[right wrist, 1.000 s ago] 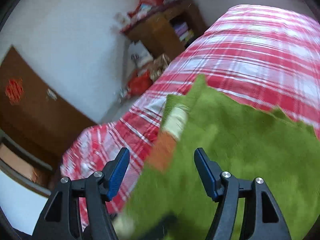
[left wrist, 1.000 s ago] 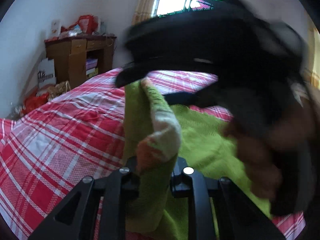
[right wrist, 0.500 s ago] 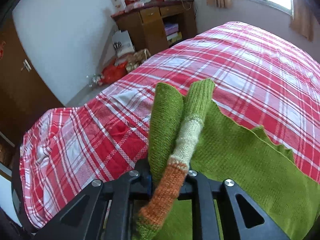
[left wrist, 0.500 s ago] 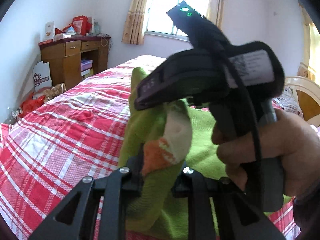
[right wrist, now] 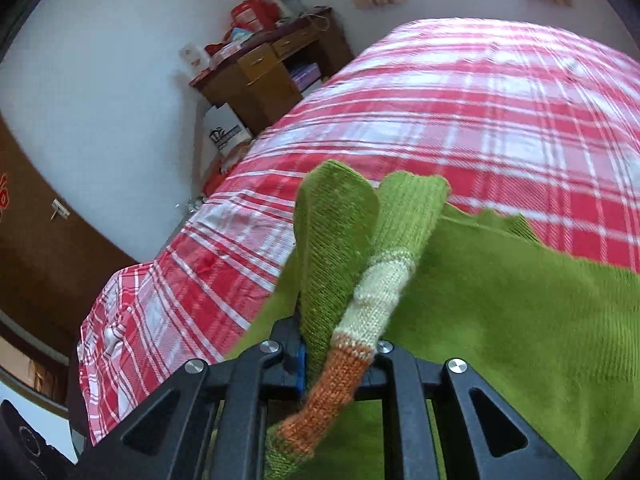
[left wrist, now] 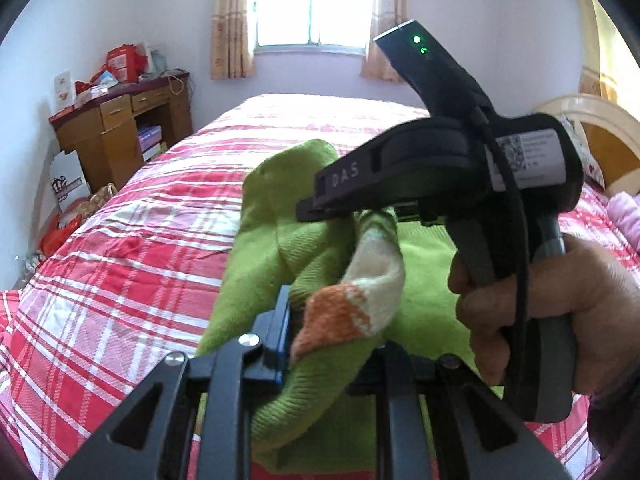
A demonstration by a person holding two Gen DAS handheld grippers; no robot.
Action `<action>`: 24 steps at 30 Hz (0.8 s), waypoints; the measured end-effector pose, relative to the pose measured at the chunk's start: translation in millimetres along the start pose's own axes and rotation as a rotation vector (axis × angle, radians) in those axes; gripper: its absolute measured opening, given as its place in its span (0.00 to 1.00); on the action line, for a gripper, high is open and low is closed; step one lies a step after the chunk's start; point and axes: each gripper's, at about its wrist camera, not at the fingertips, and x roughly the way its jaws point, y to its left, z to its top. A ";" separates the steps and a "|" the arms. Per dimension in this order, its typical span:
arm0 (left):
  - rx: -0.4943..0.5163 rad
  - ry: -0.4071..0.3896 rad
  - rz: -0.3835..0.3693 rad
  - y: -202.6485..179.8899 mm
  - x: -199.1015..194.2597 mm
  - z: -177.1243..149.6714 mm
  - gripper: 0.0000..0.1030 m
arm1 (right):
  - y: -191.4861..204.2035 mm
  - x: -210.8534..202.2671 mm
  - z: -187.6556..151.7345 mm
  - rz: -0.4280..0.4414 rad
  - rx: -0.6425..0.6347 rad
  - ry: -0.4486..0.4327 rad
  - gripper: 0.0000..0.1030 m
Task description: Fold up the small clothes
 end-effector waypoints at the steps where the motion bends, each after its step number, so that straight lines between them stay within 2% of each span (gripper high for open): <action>1: 0.005 0.005 -0.001 -3.0 0.0 -0.4 0.19 | -4.2 -1.0 -2.7 -0.006 0.006 0.002 0.14; 8: 0.045 0.024 -0.012 -27.6 2.1 0.9 0.19 | -30.5 -18.7 -12.9 -0.014 0.057 -0.027 0.13; 16: 0.081 0.015 -0.041 -53.0 1.8 4.8 0.19 | -38.7 -44.9 -13.9 -0.074 0.015 -0.070 0.13; 24: 0.134 0.018 -0.100 -92.6 3.4 9.8 0.19 | -68.1 -82.0 -18.7 -0.117 0.028 -0.113 0.12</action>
